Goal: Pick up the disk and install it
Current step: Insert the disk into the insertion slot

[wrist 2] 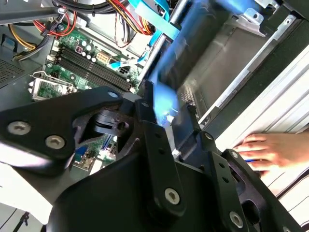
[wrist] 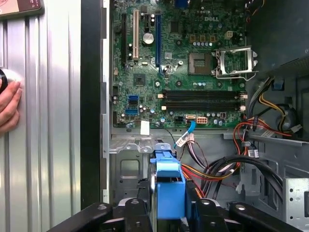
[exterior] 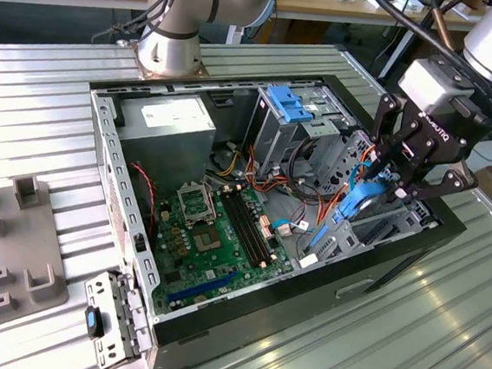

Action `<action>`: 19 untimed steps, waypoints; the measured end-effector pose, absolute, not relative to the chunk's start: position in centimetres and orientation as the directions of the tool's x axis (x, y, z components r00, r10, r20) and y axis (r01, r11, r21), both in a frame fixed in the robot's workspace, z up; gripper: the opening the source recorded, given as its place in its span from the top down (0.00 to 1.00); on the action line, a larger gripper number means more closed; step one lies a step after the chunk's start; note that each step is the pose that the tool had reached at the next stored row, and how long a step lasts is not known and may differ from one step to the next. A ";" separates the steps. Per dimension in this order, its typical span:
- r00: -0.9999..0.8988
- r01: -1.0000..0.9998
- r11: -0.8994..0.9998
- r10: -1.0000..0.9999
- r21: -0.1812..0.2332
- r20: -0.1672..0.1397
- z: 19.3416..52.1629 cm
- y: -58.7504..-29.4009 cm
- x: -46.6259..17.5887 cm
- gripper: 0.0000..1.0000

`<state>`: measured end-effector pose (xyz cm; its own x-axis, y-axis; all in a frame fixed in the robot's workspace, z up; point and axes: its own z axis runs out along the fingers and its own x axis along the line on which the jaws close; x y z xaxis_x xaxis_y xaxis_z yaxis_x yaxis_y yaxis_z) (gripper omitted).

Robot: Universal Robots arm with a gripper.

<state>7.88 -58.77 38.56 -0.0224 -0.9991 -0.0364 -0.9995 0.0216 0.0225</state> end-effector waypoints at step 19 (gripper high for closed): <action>-0.022 -1.000 0.021 -0.999 0.022 -0.036 38.4 -58.8 11.1 0.56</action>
<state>11.15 -58.76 38.40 -0.0222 -0.9991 -0.0364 -0.9995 0.0214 0.0225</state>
